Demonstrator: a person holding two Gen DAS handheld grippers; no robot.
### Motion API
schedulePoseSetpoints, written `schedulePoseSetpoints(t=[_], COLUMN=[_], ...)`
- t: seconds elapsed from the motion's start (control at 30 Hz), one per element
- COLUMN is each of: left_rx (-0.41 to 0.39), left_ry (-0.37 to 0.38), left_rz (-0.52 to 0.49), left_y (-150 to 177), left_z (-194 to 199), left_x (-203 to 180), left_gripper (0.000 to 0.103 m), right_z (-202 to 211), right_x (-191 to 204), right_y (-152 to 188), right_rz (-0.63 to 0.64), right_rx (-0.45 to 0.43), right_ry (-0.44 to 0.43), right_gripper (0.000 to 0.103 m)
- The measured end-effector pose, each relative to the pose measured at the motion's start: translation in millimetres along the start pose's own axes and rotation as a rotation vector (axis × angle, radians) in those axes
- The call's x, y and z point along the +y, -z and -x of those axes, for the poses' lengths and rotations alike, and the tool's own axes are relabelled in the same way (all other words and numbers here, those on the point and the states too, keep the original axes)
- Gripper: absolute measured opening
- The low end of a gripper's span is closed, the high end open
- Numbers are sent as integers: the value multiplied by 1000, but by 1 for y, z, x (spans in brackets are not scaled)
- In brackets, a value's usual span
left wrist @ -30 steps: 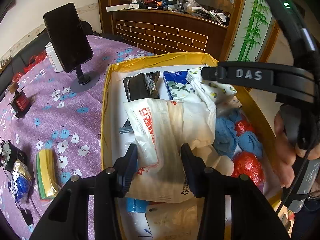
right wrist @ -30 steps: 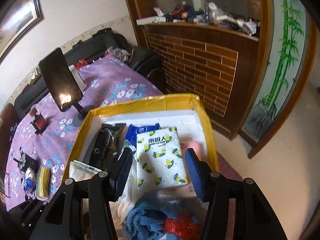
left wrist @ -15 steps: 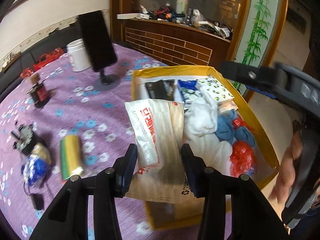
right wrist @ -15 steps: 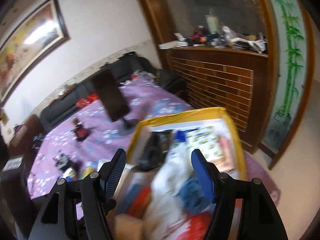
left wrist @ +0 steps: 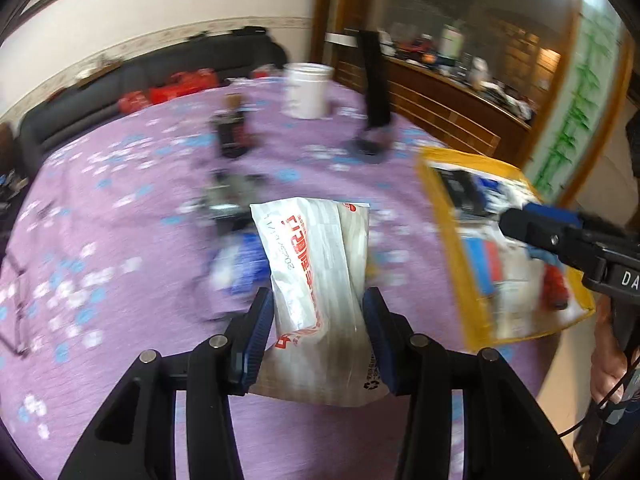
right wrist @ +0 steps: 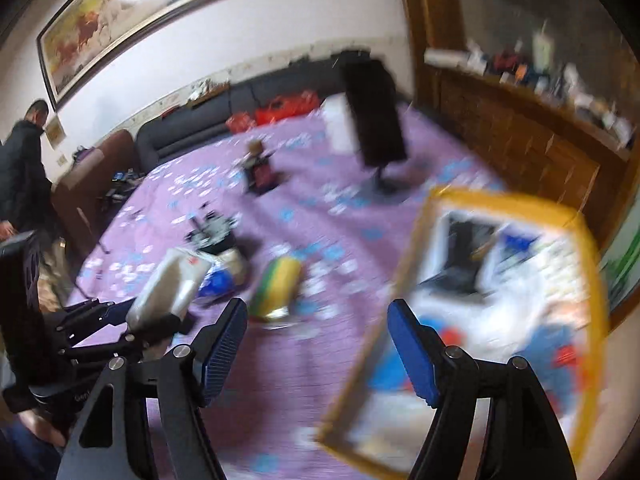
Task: Organize soft objects
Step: 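Move both grippers back to the table, left gripper still holding the white bag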
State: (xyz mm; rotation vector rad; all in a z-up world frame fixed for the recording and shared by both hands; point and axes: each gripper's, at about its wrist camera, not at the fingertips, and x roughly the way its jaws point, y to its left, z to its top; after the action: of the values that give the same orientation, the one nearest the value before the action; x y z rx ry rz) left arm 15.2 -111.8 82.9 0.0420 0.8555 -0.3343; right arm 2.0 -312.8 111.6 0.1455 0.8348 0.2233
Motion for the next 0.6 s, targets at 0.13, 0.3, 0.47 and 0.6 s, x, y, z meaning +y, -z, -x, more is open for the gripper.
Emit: schedulePoseSetpoints(t=[0.13,0.3,0.47,0.6], left_rx=[5,51,92,149], left_ry=[-71,2,38,-36], left_rz=[38,37,26,57], left_y=[10,20,25,27], left_z=[4,-9,-22,-33], left_x=[51,74,77,86], left_gripper=[46,47,48,77], right_z=[-44,-99,-109,-112], right_x=[30,56,58,70], right_y=[-5,-21,-22,-21], right_rz=[17,22,-15,-5], right_rx=[60,110,138,147], right_ry=[-24,-24,-63,-99], right_gripper=[63,58,58,58])
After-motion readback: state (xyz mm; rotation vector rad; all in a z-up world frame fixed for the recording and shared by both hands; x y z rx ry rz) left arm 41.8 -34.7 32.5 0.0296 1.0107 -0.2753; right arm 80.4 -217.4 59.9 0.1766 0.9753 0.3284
